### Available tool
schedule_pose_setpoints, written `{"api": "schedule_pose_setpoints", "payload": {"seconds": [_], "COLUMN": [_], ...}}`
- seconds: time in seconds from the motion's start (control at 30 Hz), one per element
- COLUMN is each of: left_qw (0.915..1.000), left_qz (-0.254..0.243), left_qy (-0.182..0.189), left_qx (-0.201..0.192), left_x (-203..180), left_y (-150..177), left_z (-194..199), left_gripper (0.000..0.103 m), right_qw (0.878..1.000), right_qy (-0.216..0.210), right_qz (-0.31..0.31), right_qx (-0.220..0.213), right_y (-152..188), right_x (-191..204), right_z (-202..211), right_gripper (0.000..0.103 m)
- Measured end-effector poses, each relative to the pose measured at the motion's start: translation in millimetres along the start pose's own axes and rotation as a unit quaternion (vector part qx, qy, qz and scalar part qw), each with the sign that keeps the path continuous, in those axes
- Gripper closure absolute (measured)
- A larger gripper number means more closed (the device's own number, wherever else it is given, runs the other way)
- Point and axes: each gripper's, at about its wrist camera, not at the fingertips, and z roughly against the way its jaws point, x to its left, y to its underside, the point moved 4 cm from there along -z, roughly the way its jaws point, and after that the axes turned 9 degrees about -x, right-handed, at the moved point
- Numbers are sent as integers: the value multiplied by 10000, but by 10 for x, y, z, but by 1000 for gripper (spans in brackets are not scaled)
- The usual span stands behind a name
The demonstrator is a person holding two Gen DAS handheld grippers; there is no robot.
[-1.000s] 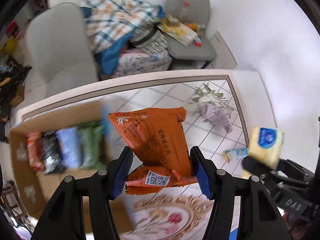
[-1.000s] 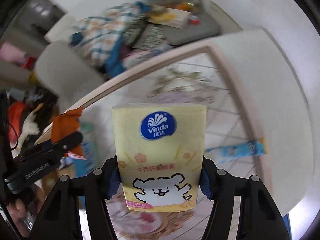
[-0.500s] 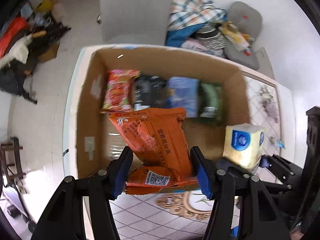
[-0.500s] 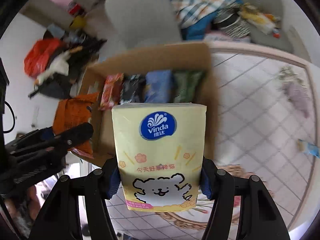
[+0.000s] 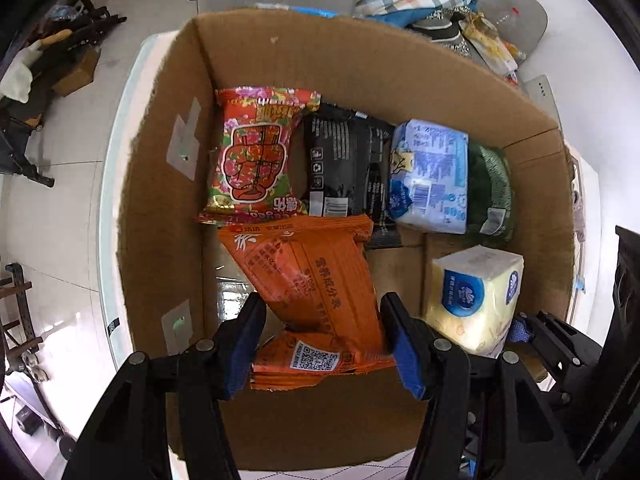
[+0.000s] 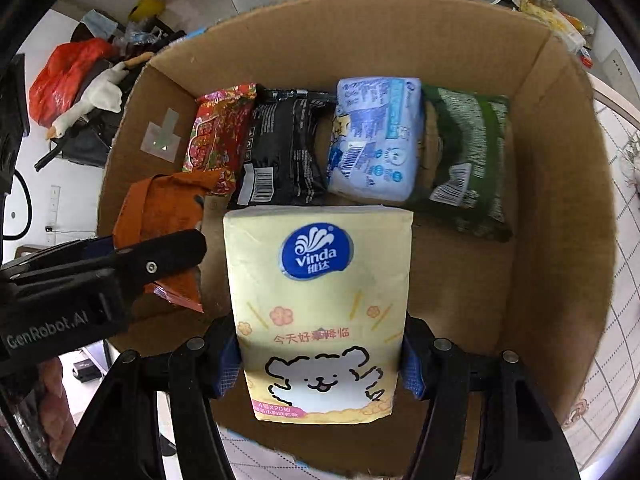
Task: Organize soft objects
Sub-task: 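Carry both items into the box in front of the bags and open both tools, then withdraw both tools and move toward the lilac cloth and blue tube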
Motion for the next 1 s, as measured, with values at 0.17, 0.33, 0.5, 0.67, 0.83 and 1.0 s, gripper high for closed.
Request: {"api": "schedule_pose_setpoints", "payload": {"seconds": [0.17,0.33,0.5,0.67,0.83,1.0], "left_qw": [9996,9989,9982,9972,9912,9875], "left_qz": [-116,-69,-77,-14,-122,6], "left_qy": [-207,-447,-590,-625,-972,-1000], "left_qx": [119,122,-74,-401,-895,-1220], "left_x": [72,127,163,112,19,-66], "left_y": [61,91,126,210,289,396], "left_z": [-52,39,262,568,819,1003], "left_gripper": [44,45,38,34,1,1], "right_qw": [10000,9998,9999,9996,9976,9922], "right_qy": [-44,-147,-102,155,554,1020], "right_qz": [58,133,112,202,222,198], "right_qx": [59,100,26,-93,-348,-685], "right_y": [-32,-44,-38,29,138,245], "right_x": [101,196,209,152,19,-118], "right_z": [-164,-253,-153,135,497,876], "right_gripper": [37,31,20,20,1,0]}}
